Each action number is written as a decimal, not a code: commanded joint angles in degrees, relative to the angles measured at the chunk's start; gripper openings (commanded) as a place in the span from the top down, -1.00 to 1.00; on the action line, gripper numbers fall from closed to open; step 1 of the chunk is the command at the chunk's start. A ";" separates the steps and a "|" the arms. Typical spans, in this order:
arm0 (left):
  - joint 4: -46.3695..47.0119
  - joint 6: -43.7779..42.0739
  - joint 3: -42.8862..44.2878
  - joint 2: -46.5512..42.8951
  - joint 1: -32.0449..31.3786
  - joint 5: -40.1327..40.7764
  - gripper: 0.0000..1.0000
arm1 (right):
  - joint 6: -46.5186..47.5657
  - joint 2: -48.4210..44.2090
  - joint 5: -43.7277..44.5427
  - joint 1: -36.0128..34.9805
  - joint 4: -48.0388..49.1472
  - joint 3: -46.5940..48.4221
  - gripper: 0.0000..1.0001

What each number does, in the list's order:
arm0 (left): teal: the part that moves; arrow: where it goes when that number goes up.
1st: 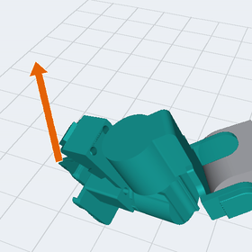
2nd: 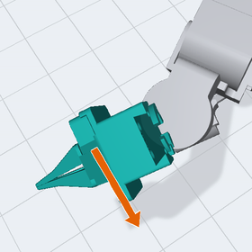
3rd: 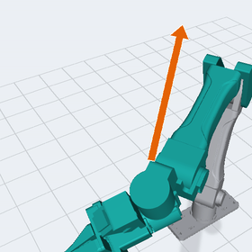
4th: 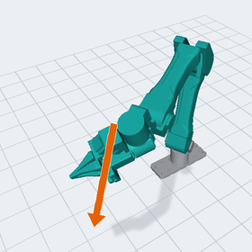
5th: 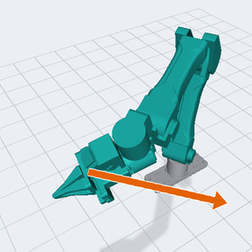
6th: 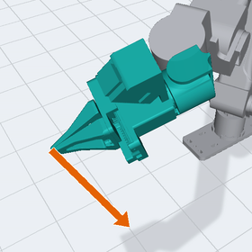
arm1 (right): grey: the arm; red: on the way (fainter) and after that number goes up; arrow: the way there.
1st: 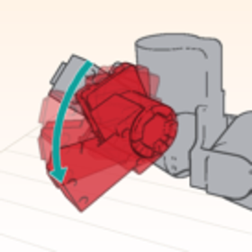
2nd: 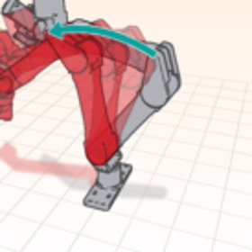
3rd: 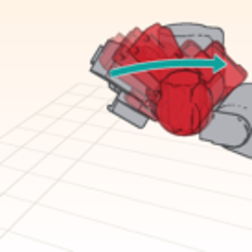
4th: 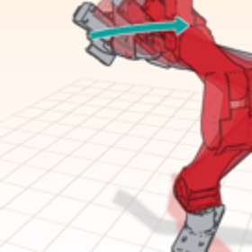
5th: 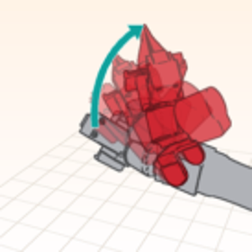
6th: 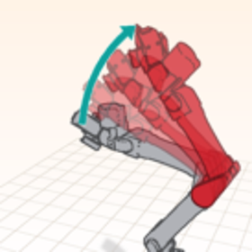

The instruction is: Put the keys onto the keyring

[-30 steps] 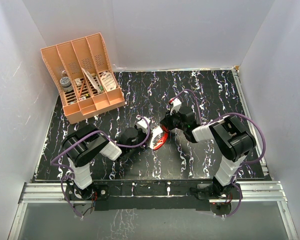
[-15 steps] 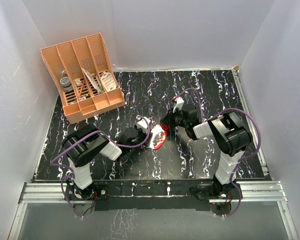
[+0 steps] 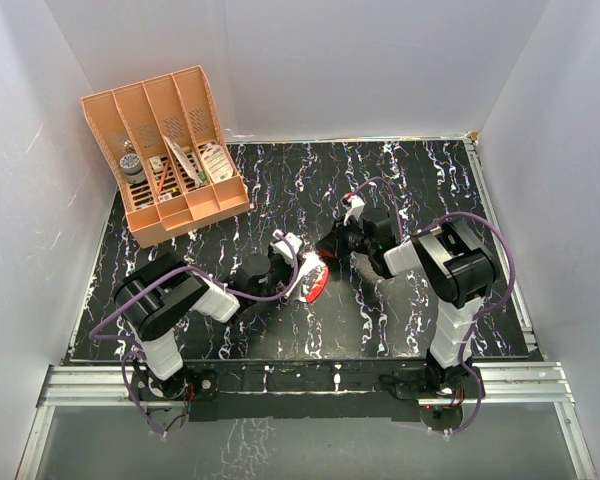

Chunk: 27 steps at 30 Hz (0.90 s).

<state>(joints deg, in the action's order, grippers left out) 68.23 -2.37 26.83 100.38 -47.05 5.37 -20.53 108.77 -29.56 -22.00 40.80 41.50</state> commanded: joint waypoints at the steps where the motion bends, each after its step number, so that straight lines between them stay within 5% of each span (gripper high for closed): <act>1: 3.10 -4.40 1.50 -0.24 -0.12 -1.91 0.35 | -1.25 0.59 -1.37 0.23 3.41 2.10 1.00; 27: 10.68 -17.03 9.33 15.92 -3.55 5.59 0.35 | -4.82 2.22 -2.96 0.35 4.82 3.07 1.00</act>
<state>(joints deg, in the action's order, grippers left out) 77.17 -17.74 34.33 115.79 -50.13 10.07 -25.23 110.76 -31.86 -21.96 42.17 42.76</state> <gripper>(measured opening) 0.324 0.009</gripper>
